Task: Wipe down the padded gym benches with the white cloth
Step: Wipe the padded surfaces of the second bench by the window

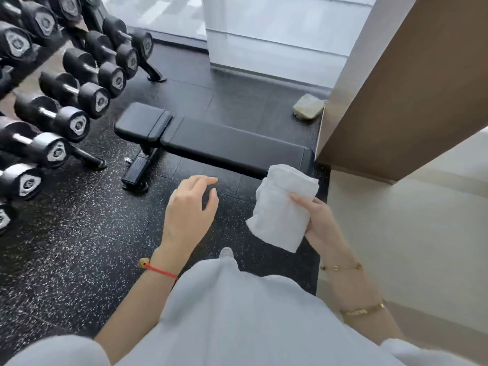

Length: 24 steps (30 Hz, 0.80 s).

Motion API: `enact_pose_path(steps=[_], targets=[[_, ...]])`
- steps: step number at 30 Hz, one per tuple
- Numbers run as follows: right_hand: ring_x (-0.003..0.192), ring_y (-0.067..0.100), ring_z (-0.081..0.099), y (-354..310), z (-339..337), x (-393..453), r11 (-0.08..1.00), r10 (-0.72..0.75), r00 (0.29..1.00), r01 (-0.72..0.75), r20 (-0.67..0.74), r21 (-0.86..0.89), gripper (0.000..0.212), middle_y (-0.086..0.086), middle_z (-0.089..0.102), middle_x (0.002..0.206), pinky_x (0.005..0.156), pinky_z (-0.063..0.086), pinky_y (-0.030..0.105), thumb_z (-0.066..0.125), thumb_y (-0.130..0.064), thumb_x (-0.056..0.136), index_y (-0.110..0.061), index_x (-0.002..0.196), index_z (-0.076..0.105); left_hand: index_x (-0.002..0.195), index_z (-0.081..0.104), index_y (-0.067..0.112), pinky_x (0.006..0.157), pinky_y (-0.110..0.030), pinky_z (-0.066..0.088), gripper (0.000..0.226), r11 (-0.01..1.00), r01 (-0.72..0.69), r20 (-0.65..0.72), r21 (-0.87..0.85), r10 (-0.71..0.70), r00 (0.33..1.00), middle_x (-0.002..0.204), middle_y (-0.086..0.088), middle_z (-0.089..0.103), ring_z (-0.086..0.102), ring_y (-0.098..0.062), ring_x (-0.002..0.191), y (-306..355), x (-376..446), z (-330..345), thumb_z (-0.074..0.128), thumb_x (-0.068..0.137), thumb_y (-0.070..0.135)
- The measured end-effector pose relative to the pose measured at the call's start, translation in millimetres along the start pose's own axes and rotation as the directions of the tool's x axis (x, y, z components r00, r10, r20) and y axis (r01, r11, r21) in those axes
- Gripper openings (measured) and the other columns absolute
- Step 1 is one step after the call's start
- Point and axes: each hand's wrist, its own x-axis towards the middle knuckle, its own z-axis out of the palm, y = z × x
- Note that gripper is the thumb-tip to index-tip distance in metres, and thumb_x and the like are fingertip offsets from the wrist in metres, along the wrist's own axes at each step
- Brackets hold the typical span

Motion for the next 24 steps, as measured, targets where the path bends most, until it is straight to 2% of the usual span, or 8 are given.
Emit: enact_pose_path(steps=[4, 8, 12, 17, 20, 24], targets=[[0.112, 0.033, 0.066, -21, 27, 54, 0.999, -0.014, 0.995, 0.018, -0.103, 0.045, 0.029, 0.015, 0.071, 0.117, 0.1, 0.051, 0.048, 0.064, -0.009, 0.092, 0.0, 0.119, 0.066, 0.115, 0.066, 0.013, 0.095, -0.041, 0.049, 0.023, 0.995, -0.094, 0.048, 0.013, 0.093, 0.994, 0.114, -0.001, 0.067, 0.06, -0.021, 0.107, -23, 76, 12, 0.057, 0.094, 0.016], [0.1, 0.025, 0.069, -45, 36, 108, 0.998, -0.001, 0.99, 0.01, -0.143, 0.063, 0.016, 0.011, 0.073, 0.109, 0.093, 0.053, 0.042, 0.064, -0.01, 0.093, -0.006, 0.107, 0.068, 0.117, 0.065, 0.013, 0.095, -0.038, 0.05, 0.026, 0.989, -0.146, 0.093, 0.03, 0.143, 0.985, 0.115, -0.001, 0.067, 0.06, -0.021, 0.107, -31, 145, 37, 0.056, 0.093, 0.016], [0.107, 0.029, 0.066, -67, 27, 172, 0.998, 0.038, 0.982, -0.027, -0.187, 0.061, 0.026, 0.017, 0.069, 0.117, 0.096, 0.052, 0.043, 0.063, -0.009, 0.094, 0.001, 0.117, 0.064, 0.116, 0.066, 0.012, 0.094, -0.04, 0.05, 0.025, 0.987, -0.156, 0.12, 0.046, 0.149, 0.982, 0.114, -0.003, 0.067, 0.061, -0.023, 0.108, -31, 204, 77, 0.055, 0.093, 0.015], [0.095, 0.022, 0.069, -88, 5, 255, 0.997, 0.074, 0.984, -0.068, -0.162, 0.044, 0.017, 0.009, 0.073, 0.103, 0.089, 0.055, 0.037, 0.062, -0.006, 0.093, -0.002, 0.109, 0.066, 0.117, 0.066, 0.01, 0.094, -0.042, 0.048, 0.026, 0.991, -0.119, 0.159, 0.058, 0.108, 0.981, 0.115, -0.006, 0.068, 0.06, -0.026, 0.109, -28, 265, 142, 0.055, 0.093, 0.013], [0.098, 0.027, 0.065, -98, -4, 303, 0.995, 0.098, 0.982, -0.097, -0.164, 0.019, 0.022, 0.014, 0.068, 0.108, 0.099, 0.049, 0.045, 0.061, -0.002, 0.094, 0.003, 0.115, 0.061, 0.119, 0.065, 0.01, 0.094, -0.042, 0.048, 0.028, 0.993, -0.099, 0.187, 0.065, 0.085, 0.979, 0.114, -0.007, 0.068, 0.06, -0.026, 0.109, -29, 293, 187, 0.055, 0.093, 0.012], [0.114, 0.033, 0.058, -93, -19, 368, 0.991, 0.135, 0.979, -0.136, -0.154, 0.003, 0.038, 0.027, 0.059, 0.129, 0.108, 0.043, 0.05, 0.057, -0.001, 0.095, 0.013, 0.13, 0.052, 0.118, 0.065, 0.009, 0.093, -0.042, 0.048, 0.028, 0.993, -0.101, 0.202, 0.062, 0.086, 0.976, 0.114, -0.007, 0.068, 0.06, -0.028, 0.109, -42, 321, 254, 0.056, 0.092, 0.01]])
